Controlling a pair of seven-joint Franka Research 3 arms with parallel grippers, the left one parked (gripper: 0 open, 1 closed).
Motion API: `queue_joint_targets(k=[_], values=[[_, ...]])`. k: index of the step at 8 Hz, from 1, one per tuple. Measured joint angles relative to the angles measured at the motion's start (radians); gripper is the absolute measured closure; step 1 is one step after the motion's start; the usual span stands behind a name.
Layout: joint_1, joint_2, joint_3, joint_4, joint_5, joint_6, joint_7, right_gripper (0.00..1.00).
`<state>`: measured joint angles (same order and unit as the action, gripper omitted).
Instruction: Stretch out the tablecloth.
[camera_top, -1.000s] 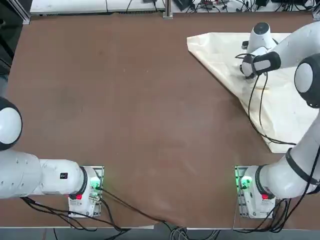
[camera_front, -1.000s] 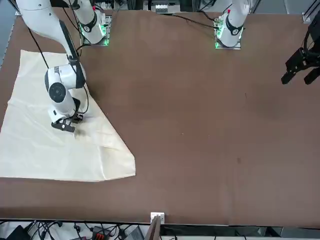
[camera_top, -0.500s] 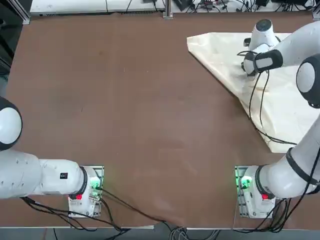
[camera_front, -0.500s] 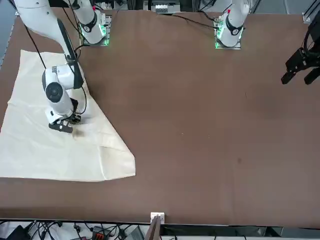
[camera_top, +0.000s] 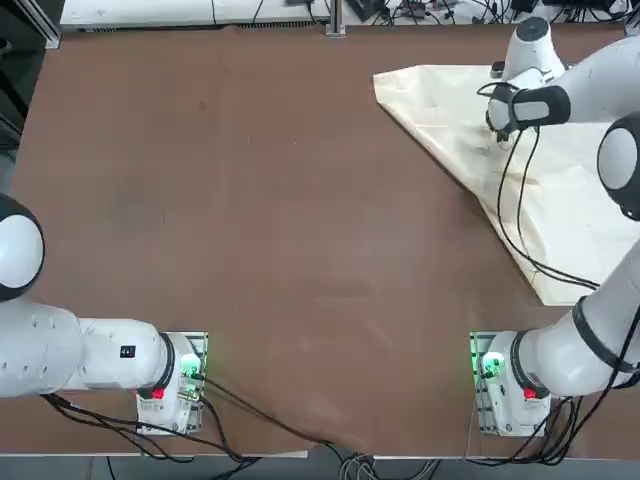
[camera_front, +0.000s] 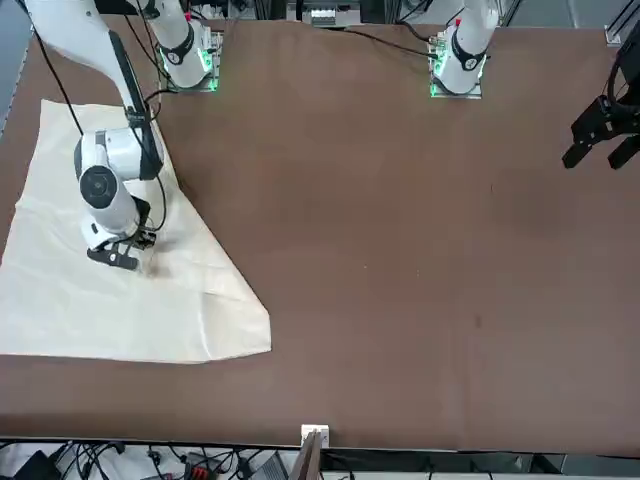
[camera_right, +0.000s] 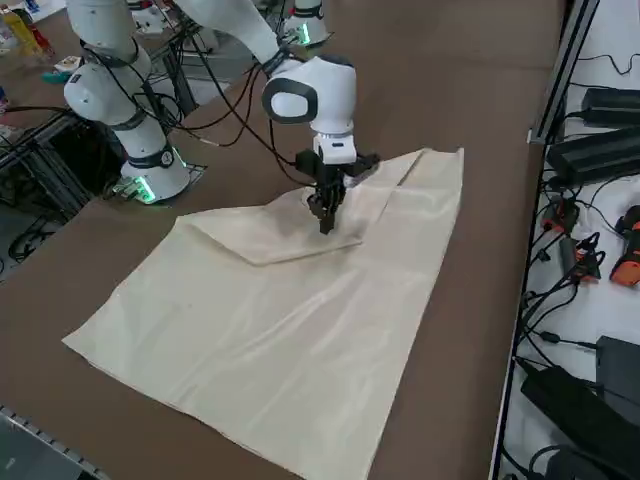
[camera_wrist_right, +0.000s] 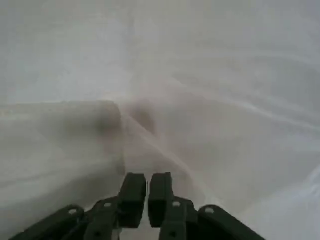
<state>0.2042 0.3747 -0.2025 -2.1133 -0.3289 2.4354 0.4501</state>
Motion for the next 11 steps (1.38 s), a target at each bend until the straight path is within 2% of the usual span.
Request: queue_joint_targets(k=[2, 3, 7, 11], values=[[0.001, 0.017, 0.017, 0.038, 0.037, -0.020, 0.000, 0.49], [0.001, 0.030, 0.020, 0.057, 0.046, -0.024, 0.000, 0.43], [0.000, 0.113, 0.020, 0.129, 0.072, -0.025, 0.002, 0.34], [-0.008, 0.150, 0.018, 0.141, 0.075, -0.025, 0.003, 0.33]])
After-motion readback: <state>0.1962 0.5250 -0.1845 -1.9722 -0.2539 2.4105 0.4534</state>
